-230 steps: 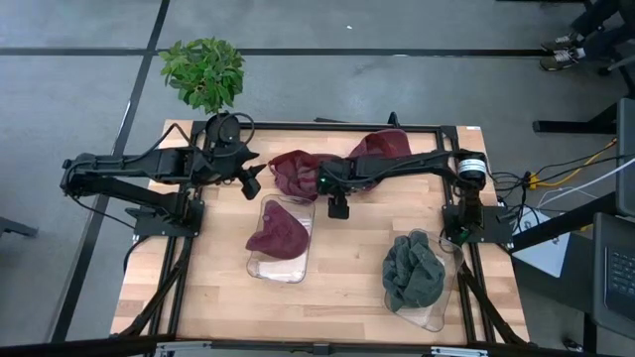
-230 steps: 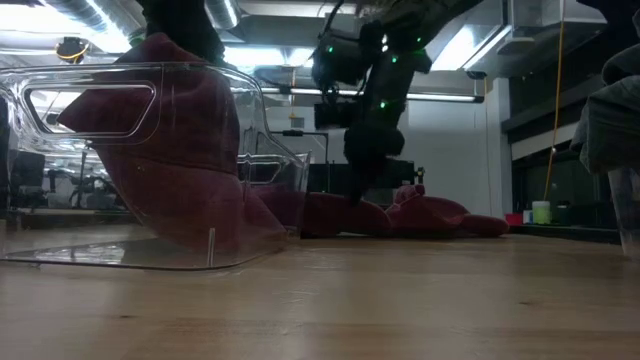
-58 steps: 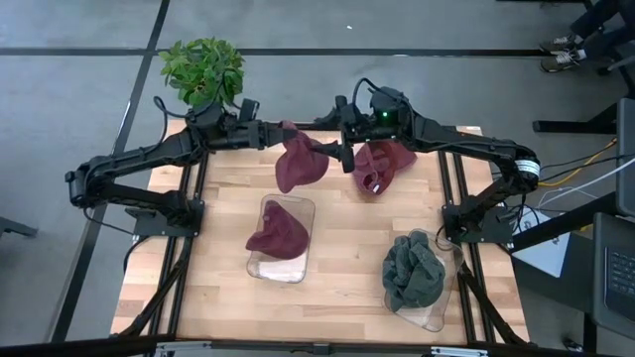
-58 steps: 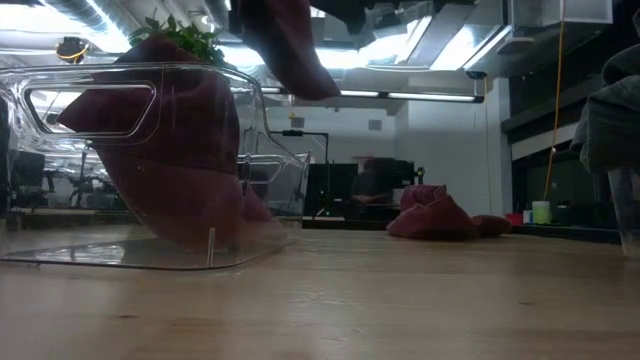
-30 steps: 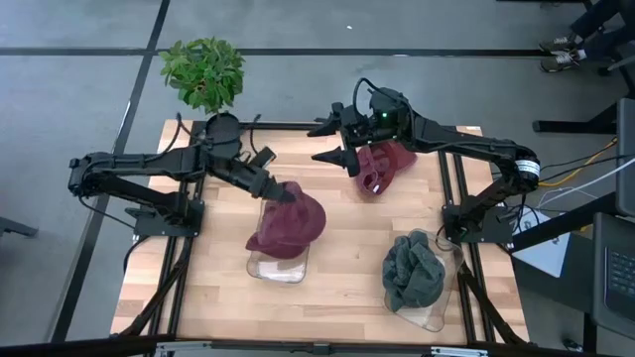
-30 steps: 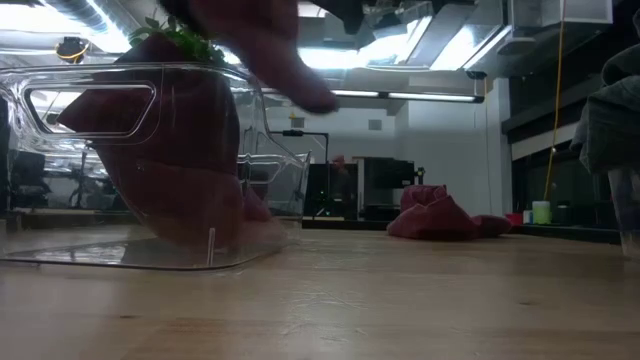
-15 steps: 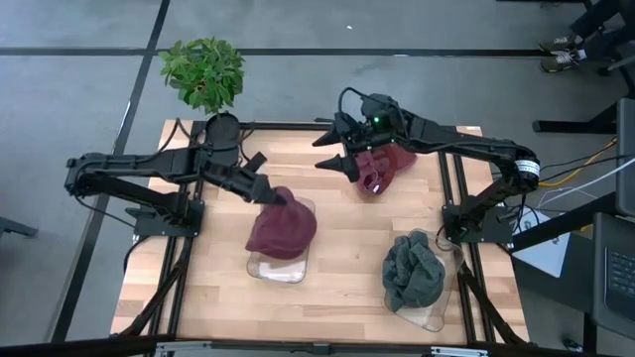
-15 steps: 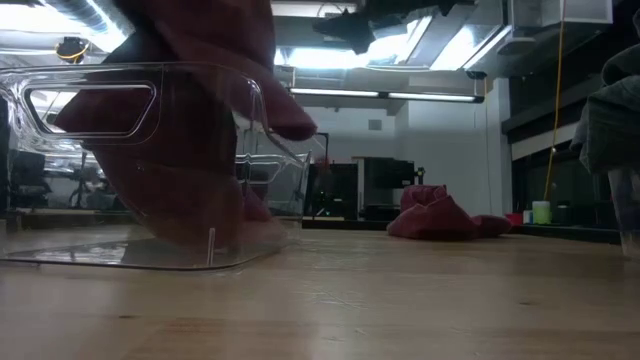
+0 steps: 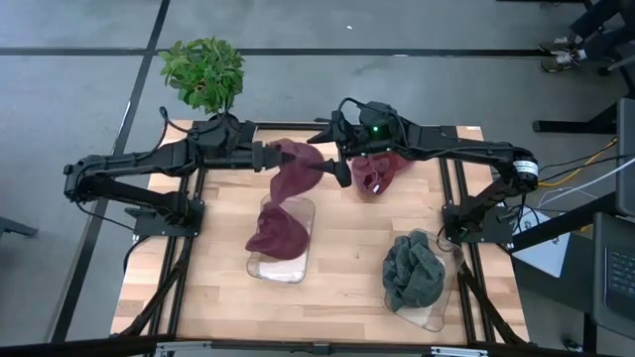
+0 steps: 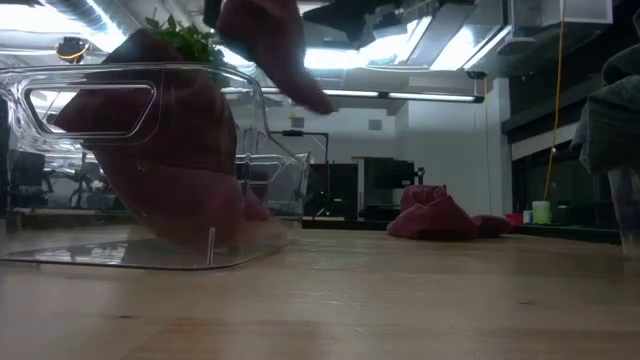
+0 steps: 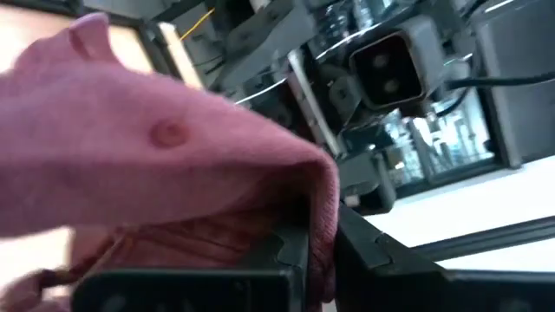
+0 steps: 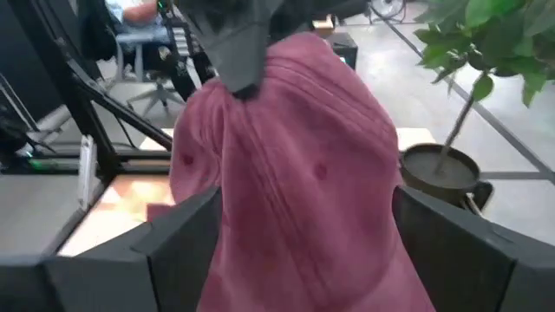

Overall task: Pick & Place hat
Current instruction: Put the left red cap into the left transparent bin

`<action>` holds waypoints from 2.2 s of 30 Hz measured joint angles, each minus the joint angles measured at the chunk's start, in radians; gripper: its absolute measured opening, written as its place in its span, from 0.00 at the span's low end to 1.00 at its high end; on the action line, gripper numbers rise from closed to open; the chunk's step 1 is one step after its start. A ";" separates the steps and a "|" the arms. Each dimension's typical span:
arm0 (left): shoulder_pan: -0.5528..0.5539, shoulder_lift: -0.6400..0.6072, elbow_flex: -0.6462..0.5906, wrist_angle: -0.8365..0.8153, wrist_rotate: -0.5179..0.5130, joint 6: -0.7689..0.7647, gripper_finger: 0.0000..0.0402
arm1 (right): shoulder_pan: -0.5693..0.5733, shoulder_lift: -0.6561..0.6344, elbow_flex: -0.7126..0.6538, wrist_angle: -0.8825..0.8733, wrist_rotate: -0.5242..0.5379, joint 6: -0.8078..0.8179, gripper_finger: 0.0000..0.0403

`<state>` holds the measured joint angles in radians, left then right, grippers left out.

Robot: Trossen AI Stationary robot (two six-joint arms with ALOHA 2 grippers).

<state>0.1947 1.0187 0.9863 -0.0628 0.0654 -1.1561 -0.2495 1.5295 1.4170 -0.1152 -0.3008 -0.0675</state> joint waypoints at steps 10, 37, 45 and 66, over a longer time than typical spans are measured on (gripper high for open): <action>0.005 0.030 0.000 0.078 -0.064 0.049 0.05 | 0.011 0.048 0.001 0.141 -0.100 0.082 0.82; 0.003 0.074 0.000 0.232 -0.021 0.235 0.10 | 0.022 0.058 0.000 0.144 -0.143 0.219 0.04; 0.003 0.062 -0.001 0.236 0.136 0.262 0.22 | 0.115 0.011 0.001 0.039 0.008 0.194 0.02; -0.214 -0.039 0.008 0.160 0.373 0.196 0.39 | 0.377 -0.004 -0.006 0.010 0.453 0.355 0.02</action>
<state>-0.0197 0.9794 0.9939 0.0972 0.4380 -0.9597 0.1272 1.5251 1.4105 -0.1054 0.1517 0.2878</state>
